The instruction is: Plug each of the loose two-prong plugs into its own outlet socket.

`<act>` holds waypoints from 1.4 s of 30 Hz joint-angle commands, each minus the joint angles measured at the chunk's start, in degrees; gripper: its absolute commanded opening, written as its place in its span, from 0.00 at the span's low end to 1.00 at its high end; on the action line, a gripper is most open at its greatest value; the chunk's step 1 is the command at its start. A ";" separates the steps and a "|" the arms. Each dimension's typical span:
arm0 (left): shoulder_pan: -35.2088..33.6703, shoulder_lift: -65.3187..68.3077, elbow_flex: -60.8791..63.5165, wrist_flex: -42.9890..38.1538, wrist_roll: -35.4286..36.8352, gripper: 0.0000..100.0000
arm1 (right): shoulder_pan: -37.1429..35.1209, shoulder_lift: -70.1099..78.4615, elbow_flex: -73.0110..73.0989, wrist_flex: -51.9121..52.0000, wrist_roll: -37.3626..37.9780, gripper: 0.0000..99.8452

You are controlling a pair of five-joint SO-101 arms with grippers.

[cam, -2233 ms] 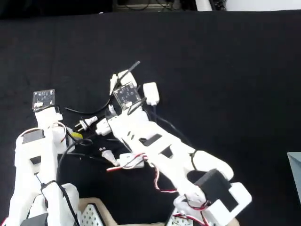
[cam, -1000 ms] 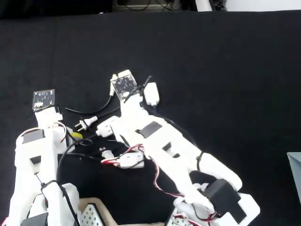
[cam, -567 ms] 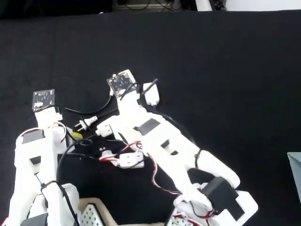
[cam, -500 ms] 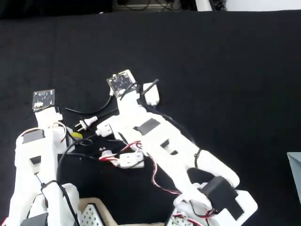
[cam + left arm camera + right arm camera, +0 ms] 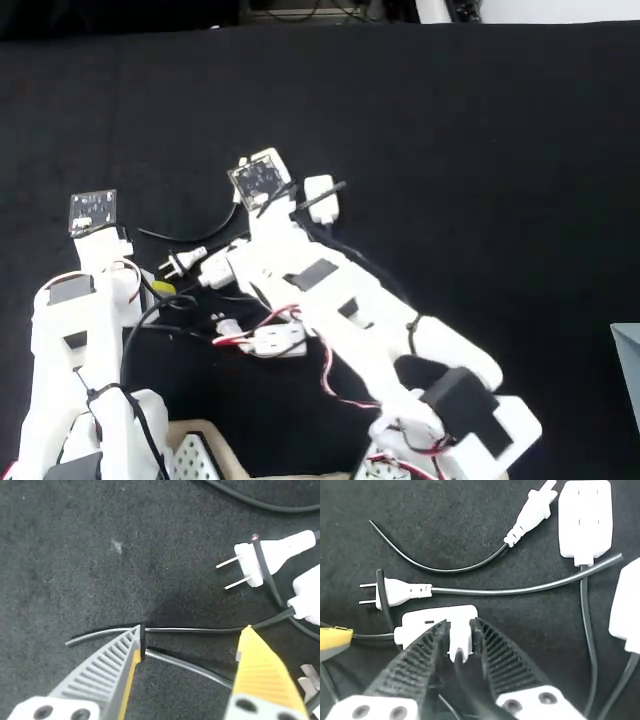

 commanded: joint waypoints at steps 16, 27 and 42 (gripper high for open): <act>-0.57 -0.79 -0.22 -0.88 -0.44 0.30 | -1.23 4.70 -15.78 27.34 3.69 0.01; -0.57 -0.79 -0.22 -0.88 -0.44 0.30 | -1.49 5.49 -20.00 32.26 3.60 0.01; -0.66 -0.79 -0.22 -0.88 -0.53 0.30 | -1.58 17.27 -20.09 25.85 2.73 0.01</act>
